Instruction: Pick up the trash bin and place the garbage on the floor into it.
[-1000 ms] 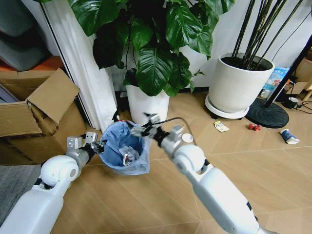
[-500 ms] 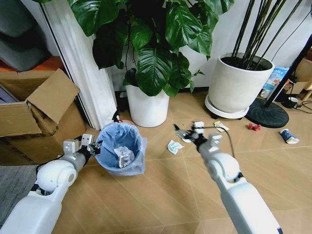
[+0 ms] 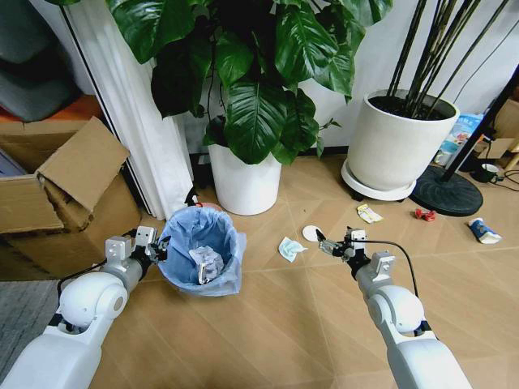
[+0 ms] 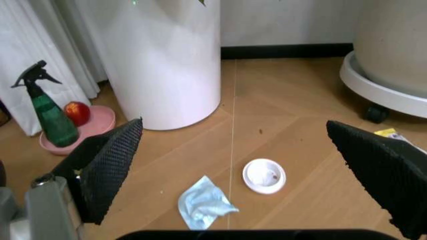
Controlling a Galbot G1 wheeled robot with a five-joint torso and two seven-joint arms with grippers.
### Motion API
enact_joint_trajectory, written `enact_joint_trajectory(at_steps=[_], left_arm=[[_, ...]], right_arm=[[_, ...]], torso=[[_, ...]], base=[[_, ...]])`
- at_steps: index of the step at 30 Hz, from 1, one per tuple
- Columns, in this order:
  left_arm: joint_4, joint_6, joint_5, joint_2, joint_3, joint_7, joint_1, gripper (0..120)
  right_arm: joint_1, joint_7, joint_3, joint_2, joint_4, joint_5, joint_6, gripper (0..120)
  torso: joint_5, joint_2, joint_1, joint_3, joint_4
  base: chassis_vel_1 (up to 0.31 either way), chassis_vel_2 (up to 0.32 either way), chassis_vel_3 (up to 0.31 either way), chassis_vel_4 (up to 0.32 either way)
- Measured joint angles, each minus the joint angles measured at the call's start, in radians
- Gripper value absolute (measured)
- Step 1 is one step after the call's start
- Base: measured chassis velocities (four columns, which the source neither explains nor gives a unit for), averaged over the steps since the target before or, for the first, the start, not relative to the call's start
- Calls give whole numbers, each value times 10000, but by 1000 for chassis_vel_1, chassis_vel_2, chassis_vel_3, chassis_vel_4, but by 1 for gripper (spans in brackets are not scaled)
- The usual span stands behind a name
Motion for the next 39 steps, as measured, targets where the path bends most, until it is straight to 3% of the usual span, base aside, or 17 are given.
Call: enact_joint_trajectory(at_steps=[27,39], left_arm=[[-197,49,-19,3,22,-143,79,0],[-206,44,-8,-62,2,-98,123,0]], right_arm=[[-82,-220,-344,72,-96,-382,323,100],[-159,-206,-301,78,-86,-409,208,100]], torso=[[2,-2,5,3,-3],[0,-2,0,-1,1]], base=[[-137,133,132,-131],[3,-20,10,23]])
